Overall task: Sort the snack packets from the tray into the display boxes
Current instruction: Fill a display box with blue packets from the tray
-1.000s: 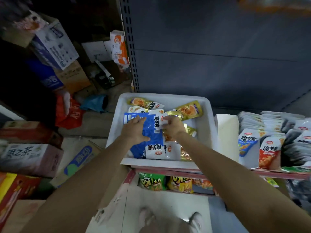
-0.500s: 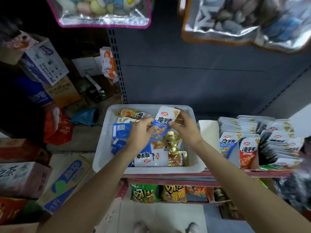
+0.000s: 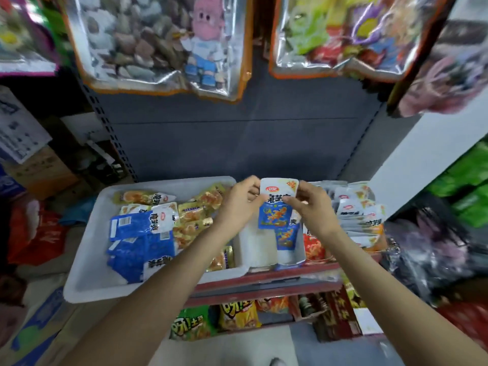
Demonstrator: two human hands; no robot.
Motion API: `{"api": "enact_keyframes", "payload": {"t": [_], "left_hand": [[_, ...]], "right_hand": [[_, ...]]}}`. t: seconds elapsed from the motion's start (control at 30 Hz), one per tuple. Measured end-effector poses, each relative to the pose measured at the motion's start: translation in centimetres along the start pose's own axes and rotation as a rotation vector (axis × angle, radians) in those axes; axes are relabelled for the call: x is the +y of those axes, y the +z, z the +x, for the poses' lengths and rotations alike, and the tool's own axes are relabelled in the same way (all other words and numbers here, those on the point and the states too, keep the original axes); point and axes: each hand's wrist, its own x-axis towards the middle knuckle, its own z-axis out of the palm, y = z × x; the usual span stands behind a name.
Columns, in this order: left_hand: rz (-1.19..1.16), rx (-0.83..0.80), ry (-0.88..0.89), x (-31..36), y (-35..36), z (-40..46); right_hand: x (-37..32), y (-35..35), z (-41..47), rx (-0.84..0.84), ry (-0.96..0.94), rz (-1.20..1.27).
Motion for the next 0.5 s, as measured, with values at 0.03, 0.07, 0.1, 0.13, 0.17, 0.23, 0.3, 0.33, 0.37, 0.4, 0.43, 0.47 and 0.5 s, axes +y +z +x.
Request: {"api": "enact_keyframes", "payload": {"t": [0.03, 0.07, 0.1, 0.13, 0.17, 0.23, 0.3, 0.33, 0.37, 0.4, 0.43, 0.47, 0.5], "left_hand": [[0.015, 0.006, 0.001, 0.2, 0.9, 0.4], [0.030, 0.009, -0.004, 0.3, 1.8, 0.7], [0.048, 0.008, -0.012, 0.3, 2.6, 0.9], [0.075, 0.006, -0.019, 0.3, 3.3, 1.1], [0.113, 0.012, -0.024, 0.3, 3.9, 1.3], [0.213, 0.038, -0.037, 0.0, 4.9, 1.5], [0.340, 0.061, -0.041, -0.6, 5.6, 1.6], [0.409, 0.070, -0.033, -0.9, 5.9, 1.6], [0.460, 0.078, -0.022, -1.2, 6.1, 1.6], [0.491, 0.084, -0.006, -1.2, 6.3, 1.4], [0.518, 0.085, 0.014, -1.2, 6.4, 1.3], [0.555, 0.085, 0.046, -1.1, 6.6, 1.3], [0.605, 0.084, 0.079, -1.2, 6.7, 1.3]], "right_hand": [[0.5, -0.7, 0.1, 0.011, 0.006, -0.012], [1.1, -1.4, 0.1, 0.024, 0.004, -0.030], [1.6, -2.0, 0.2, 0.037, -0.005, -0.058], [1.9, -2.4, 0.1, 0.043, -0.016, -0.096], [2.3, -2.8, 0.1, 0.043, -0.019, -0.120], [2.9, -3.1, 0.1, 0.029, -0.009, -0.166], [3.9, -3.1, 0.2, 0.012, 0.006, -0.224], [4.3, -3.0, 0.3, -0.004, 0.016, -0.246], [4.7, -2.9, 0.5, -0.025, 0.036, -0.261], [5.0, -2.7, 0.7, -0.047, 0.046, -0.273], [5.4, -2.6, 0.9, -0.070, 0.052, -0.292], [5.6, -2.4, 1.0, -0.089, 0.041, -0.320], [5.8, -2.2, 1.1, -0.099, 0.036, -0.349]]}}
